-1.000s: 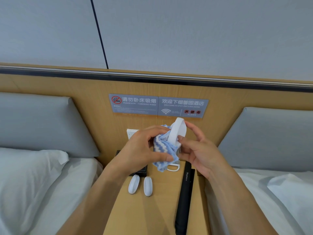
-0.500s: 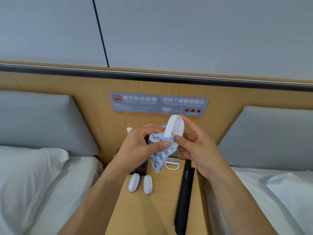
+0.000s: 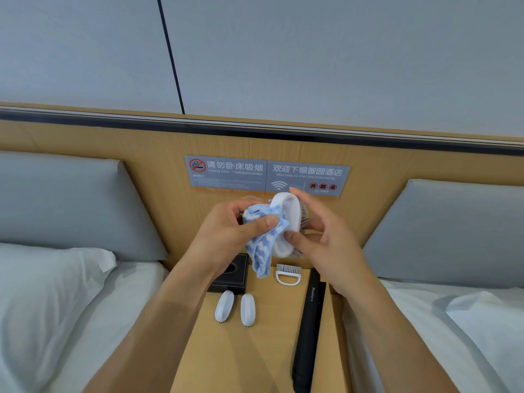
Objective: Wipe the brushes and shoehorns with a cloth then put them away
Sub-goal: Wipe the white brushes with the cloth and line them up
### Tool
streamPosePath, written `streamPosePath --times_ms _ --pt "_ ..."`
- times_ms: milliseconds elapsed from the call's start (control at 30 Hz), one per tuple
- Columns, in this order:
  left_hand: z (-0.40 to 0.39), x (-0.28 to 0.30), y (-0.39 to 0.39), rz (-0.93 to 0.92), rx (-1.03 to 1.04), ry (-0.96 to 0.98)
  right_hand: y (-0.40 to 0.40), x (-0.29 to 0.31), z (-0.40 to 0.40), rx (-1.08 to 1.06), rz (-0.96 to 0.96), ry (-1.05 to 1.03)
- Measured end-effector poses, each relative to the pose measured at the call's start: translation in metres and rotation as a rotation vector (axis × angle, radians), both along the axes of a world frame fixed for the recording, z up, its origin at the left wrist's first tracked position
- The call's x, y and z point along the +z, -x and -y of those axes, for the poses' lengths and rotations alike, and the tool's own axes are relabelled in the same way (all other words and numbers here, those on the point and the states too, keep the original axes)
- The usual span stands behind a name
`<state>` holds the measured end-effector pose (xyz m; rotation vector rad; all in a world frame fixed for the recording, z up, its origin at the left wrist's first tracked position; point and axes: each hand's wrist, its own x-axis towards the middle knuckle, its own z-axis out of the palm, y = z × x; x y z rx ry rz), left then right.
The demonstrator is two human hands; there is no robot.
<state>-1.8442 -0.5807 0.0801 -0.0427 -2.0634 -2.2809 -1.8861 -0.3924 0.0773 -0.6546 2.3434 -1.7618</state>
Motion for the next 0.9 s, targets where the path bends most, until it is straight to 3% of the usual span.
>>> streamPosePath --times_ms 267,367,600,900 --pt "-0.002 -0.006 -0.014 -0.127 -0.018 0.225 0.001 -0.007 -0.003 0.056 0.296 0.213" --pt "-0.006 -0.011 -0.017 -0.15 -0.001 0.286 0.002 -0.007 -0.006 0.073 0.326 0.233" --pt "-0.007 -0.014 -0.014 -0.07 0.044 0.139 -0.002 0.003 -0.004 0.001 -0.086 -0.088" --pt "0.007 0.006 -0.002 0.056 0.009 0.093 -0.017 0.01 0.001 -0.05 -0.37 -0.294"
